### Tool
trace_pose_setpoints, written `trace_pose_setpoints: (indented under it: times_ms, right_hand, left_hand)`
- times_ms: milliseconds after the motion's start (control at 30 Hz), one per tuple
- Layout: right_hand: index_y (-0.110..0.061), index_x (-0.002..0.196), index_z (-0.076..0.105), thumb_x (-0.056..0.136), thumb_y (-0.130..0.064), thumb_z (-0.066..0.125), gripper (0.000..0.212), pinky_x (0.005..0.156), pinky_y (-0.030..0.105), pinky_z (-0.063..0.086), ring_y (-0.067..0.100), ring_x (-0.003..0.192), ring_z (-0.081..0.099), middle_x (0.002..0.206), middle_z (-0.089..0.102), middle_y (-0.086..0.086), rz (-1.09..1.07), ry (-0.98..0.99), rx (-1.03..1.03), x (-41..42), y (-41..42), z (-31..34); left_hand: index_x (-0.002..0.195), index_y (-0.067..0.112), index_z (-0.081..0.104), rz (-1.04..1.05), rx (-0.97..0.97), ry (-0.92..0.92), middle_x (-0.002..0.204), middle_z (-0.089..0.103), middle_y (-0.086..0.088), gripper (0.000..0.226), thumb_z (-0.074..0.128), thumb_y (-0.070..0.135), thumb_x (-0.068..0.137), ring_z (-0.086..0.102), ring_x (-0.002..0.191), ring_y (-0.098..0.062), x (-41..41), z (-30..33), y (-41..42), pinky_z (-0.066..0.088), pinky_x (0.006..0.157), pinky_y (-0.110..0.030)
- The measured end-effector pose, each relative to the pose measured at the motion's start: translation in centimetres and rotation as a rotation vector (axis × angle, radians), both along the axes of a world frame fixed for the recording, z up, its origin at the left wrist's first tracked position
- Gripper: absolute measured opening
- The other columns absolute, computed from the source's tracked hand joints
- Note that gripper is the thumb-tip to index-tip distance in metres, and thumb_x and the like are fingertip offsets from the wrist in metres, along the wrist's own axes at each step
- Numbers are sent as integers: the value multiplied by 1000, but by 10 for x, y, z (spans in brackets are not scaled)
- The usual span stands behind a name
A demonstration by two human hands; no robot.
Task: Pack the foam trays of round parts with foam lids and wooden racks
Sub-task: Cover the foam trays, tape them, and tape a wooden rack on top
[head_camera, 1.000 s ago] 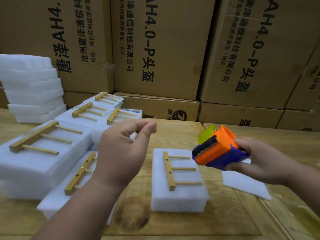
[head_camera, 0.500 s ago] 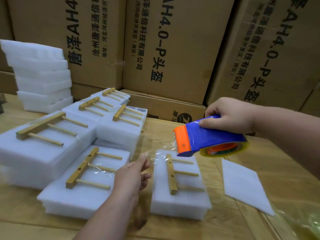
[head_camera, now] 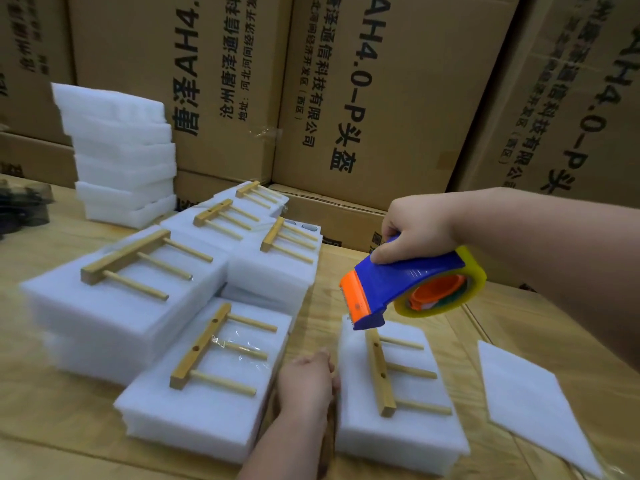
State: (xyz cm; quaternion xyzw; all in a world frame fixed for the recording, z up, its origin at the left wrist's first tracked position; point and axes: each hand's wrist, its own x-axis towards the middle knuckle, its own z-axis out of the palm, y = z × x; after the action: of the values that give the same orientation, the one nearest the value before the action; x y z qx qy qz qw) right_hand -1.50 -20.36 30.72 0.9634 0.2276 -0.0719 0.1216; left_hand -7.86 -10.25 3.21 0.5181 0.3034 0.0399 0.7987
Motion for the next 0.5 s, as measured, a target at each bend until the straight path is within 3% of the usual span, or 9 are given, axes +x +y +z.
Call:
trace_pose_setpoints:
  times_ms: [267,433,500]
  right_hand:
    - [-23,88,73,86,-65,64,42,62,26,57,14,73,70,77,73,-4,15,22,-17,15,13,-10]
    - [-24,88,72,88,-63,64,41,61,26,56,15,74,71,77,74,-3,11,38,-13,19,12,-15]
    - [-24,88,72,88,-63,64,40,62,25,56,15,74,71,78,74,-3,5,47,-8,20,11,-15]
  left_hand:
    - [65,14,62,-211,203,109,58,58,-3,20,68,17,84,53,49,-22,6,-5,8,47,53,-26]
    - [37,12,49,-283,223,92,48,50,-9,40,55,8,76,41,36,-25,2,-1,7,36,50,-28]
    - [54,16,58,-264,224,84,48,53,-9,18,56,12,72,43,34,-24,-4,4,6,37,47,-26]
